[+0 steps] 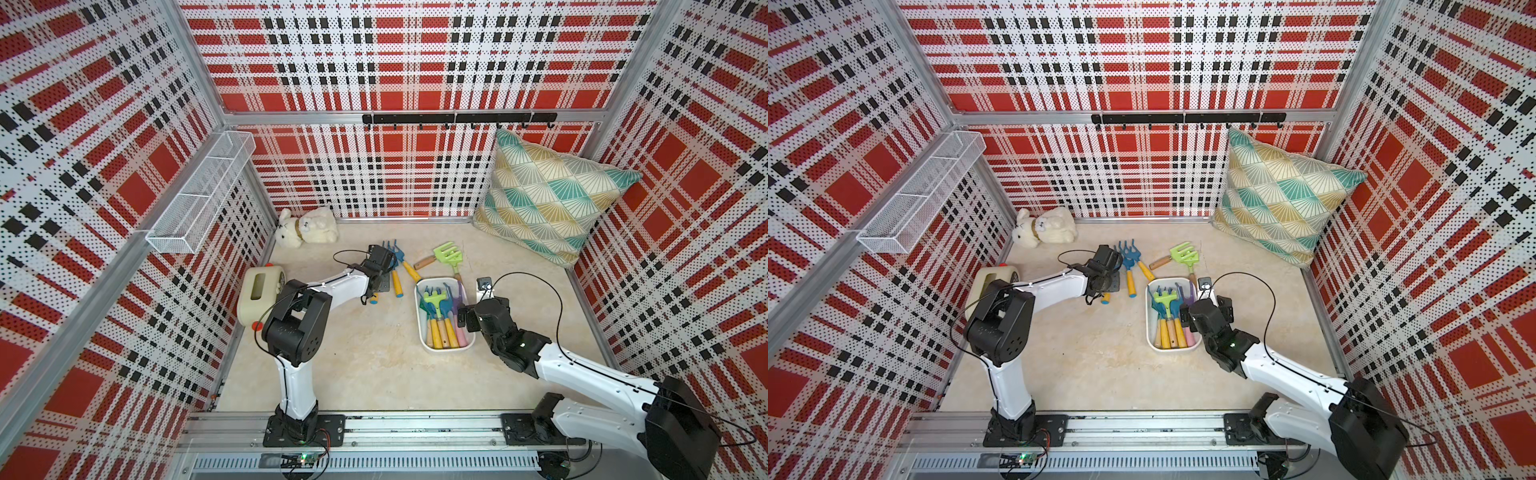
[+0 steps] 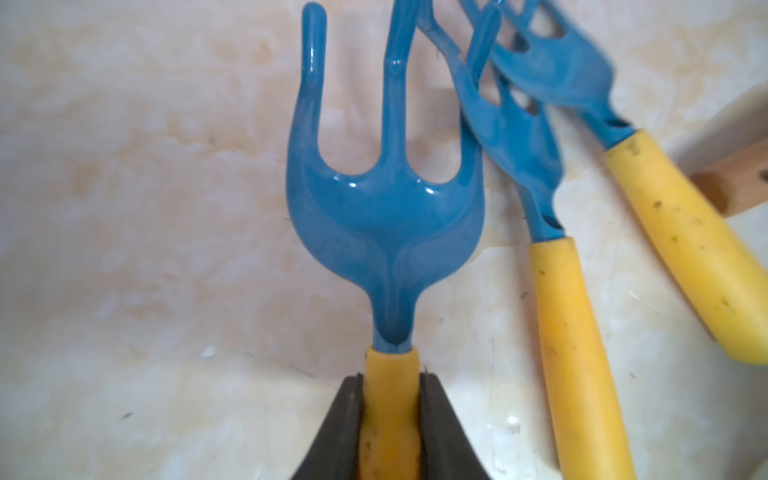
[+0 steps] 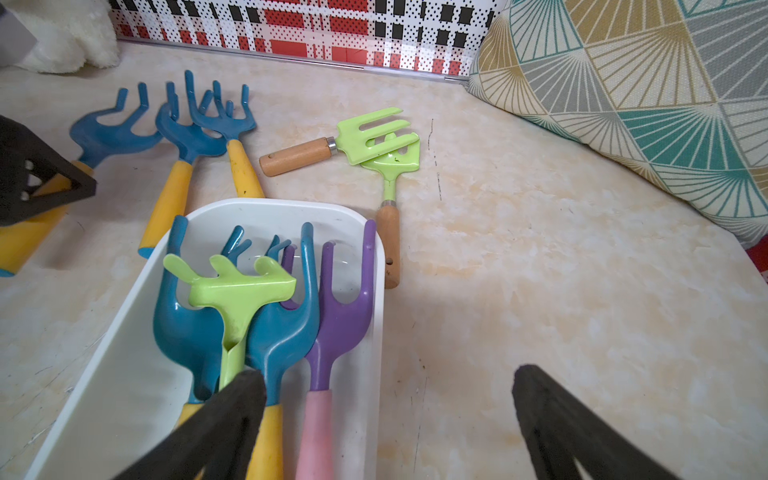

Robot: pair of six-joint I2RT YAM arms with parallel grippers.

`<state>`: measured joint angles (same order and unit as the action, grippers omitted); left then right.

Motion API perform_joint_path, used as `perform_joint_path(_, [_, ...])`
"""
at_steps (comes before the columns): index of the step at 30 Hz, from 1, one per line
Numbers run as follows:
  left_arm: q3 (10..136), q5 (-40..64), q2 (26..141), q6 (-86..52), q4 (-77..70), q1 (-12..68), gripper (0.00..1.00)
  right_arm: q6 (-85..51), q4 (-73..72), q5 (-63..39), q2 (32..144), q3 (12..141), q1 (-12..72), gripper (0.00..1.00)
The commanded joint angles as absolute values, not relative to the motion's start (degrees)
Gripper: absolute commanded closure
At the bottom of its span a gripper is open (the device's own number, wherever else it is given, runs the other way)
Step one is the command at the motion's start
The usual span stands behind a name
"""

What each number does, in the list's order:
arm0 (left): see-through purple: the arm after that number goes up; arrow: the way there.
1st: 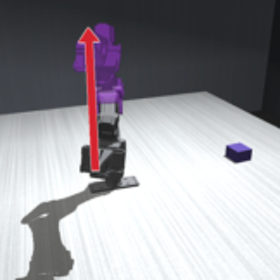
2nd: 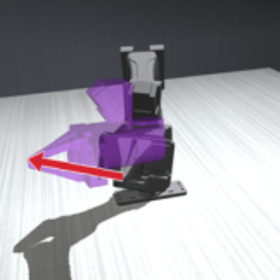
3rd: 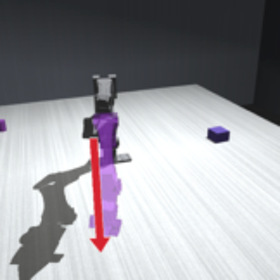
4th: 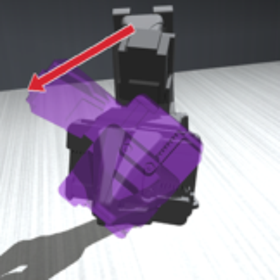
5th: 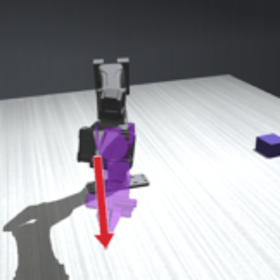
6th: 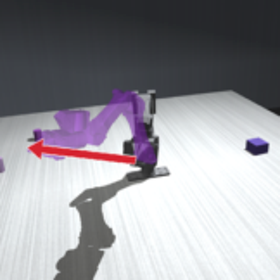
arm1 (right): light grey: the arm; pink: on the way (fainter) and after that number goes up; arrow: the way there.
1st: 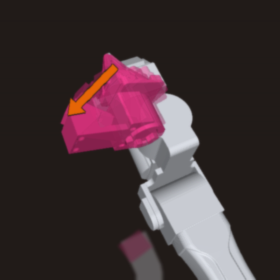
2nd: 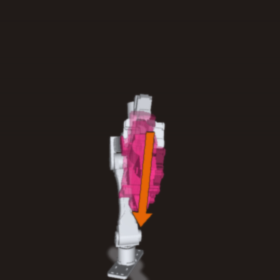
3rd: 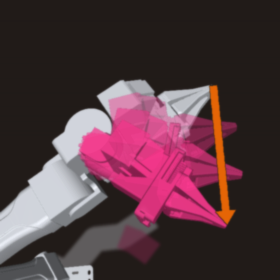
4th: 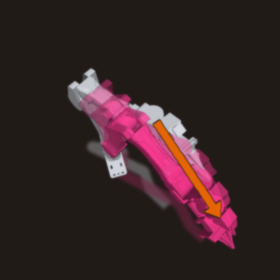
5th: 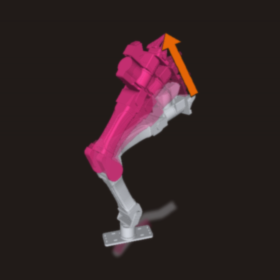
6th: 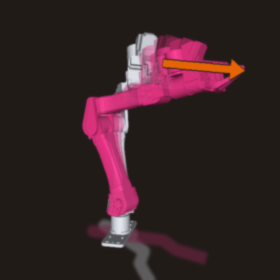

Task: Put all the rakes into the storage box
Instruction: Pick up the rake at the center of the board.

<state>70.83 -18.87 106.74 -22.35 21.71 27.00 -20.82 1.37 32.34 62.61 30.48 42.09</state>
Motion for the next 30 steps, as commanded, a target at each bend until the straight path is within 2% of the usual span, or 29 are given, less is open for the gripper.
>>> perform_joint_path(1, [72.0, -26.8, 101.2, -21.5, 26.3, 28.2, 1.0, -20.8, 0.9, 32.7, 62.7, 32.4, 41.7, 0.0])
perform_joint_path(5, [76.0, -39.0, 101.4, -21.4, 36.7, 29.1, 1.0, -20.8, 0.9, 32.5, 62.5, 32.4, 41.7, 0.0])
perform_joint_path(12, [77.0, -45.8, 100.3, -21.4, 42.6, 29.2, 1.0, -20.8, 0.8, 32.3, 62.4, 32.3, 41.7, 0.0])
perform_joint_path(20, [76.6, -34.6, 91.3, -23.3, 40.5, 32.2, 1.0, -21.2, 0.8, 32.8, 62.3, 32.3, 41.7, 0.0])
perform_joint_path(26, [70.2, -24.8, 82.2, -29.5, 29.7, 39.7, 1.0, -22.5, 1.7, 32.7, 59.7, 31.8, 40.3, 0.0])
perform_joint_path(30, [63.7, -21.9, 77.9, -35.2, 19.9, 46.4, 1.0, -24.1, 1.4, 28.6, 56.5, 29.7, 35.0, 0.0])
